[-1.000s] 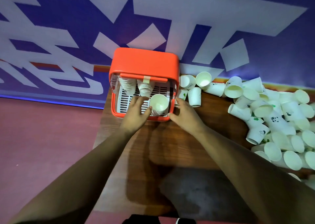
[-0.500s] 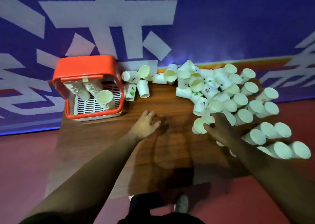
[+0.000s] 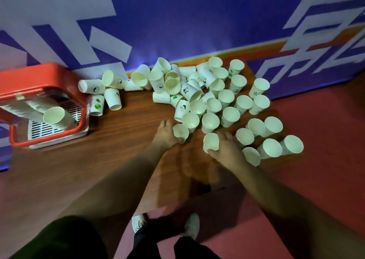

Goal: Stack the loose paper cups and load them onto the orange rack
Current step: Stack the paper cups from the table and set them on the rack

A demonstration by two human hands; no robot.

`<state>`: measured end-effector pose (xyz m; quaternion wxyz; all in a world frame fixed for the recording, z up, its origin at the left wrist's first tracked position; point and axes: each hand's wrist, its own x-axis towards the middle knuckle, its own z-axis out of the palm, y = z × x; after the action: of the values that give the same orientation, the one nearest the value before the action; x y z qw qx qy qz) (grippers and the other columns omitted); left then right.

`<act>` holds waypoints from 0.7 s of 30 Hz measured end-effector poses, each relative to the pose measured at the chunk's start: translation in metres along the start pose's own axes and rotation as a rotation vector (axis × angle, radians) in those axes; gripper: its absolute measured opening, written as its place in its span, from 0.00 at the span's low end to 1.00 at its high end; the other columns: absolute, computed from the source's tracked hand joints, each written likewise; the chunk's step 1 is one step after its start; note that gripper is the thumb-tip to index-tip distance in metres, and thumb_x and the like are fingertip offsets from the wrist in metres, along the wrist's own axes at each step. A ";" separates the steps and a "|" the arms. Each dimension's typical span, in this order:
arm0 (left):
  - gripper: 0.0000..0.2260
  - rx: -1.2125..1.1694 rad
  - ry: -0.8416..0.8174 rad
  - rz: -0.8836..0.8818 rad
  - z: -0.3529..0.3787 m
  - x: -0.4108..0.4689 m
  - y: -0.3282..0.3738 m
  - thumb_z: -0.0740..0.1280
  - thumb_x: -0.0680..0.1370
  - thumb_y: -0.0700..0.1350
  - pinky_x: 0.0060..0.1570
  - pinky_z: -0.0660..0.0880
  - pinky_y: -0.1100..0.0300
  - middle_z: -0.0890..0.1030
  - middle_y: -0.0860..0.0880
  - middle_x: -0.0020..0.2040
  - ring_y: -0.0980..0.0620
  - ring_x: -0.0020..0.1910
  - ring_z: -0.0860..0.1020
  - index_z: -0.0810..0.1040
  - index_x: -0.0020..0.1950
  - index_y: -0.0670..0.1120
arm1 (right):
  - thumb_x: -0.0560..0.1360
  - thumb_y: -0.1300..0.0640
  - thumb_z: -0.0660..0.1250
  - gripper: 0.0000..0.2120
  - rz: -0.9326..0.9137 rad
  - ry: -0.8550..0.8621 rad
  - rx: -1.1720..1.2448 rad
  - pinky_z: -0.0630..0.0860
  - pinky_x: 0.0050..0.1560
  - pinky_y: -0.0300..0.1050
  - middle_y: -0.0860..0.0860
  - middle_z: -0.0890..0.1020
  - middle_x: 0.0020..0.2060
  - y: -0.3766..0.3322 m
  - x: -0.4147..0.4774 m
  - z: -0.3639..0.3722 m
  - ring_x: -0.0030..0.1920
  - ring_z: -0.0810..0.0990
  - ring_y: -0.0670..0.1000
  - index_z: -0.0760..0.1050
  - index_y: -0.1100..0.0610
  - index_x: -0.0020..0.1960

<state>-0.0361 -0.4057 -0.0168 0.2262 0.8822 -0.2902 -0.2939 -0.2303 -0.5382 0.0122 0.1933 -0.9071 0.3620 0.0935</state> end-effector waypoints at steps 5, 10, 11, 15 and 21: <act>0.43 0.073 -0.031 0.004 0.014 0.021 0.004 0.78 0.68 0.56 0.67 0.69 0.45 0.65 0.44 0.72 0.42 0.70 0.66 0.60 0.76 0.45 | 0.71 0.38 0.68 0.44 -0.048 0.010 -0.100 0.59 0.73 0.54 0.58 0.65 0.72 0.004 0.027 0.021 0.73 0.62 0.59 0.55 0.58 0.77; 0.40 0.120 -0.043 0.079 0.028 0.030 -0.010 0.77 0.69 0.55 0.66 0.67 0.47 0.67 0.44 0.71 0.40 0.68 0.67 0.64 0.74 0.45 | 0.75 0.43 0.67 0.42 -0.068 -0.030 -0.133 0.60 0.72 0.53 0.59 0.62 0.74 0.004 0.040 0.039 0.73 0.61 0.60 0.51 0.60 0.78; 0.39 0.105 -0.030 0.104 0.030 0.029 -0.012 0.77 0.69 0.54 0.66 0.66 0.49 0.68 0.43 0.70 0.40 0.68 0.67 0.64 0.74 0.43 | 0.75 0.45 0.67 0.40 -0.072 -0.017 -0.133 0.62 0.71 0.53 0.59 0.63 0.73 0.005 0.041 0.045 0.72 0.62 0.59 0.52 0.60 0.78; 0.34 0.008 0.001 0.163 0.030 0.018 -0.020 0.76 0.71 0.50 0.63 0.67 0.55 0.71 0.44 0.65 0.43 0.66 0.70 0.66 0.72 0.41 | 0.75 0.48 0.66 0.36 -0.084 0.017 -0.132 0.65 0.67 0.51 0.58 0.66 0.71 -0.001 0.038 0.048 0.69 0.66 0.59 0.56 0.59 0.76; 0.33 -0.285 0.108 0.059 -0.026 -0.016 -0.053 0.77 0.68 0.53 0.58 0.69 0.58 0.72 0.50 0.63 0.52 0.63 0.72 0.67 0.68 0.48 | 0.70 0.45 0.71 0.38 -0.112 0.013 0.030 0.66 0.68 0.52 0.57 0.69 0.69 -0.046 0.037 0.025 0.69 0.66 0.59 0.61 0.59 0.73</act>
<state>-0.0100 -0.3504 -0.0221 0.3729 0.8468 -0.2586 -0.2774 -0.1726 -0.5201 -0.0084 0.2094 -0.9235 0.3134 0.0711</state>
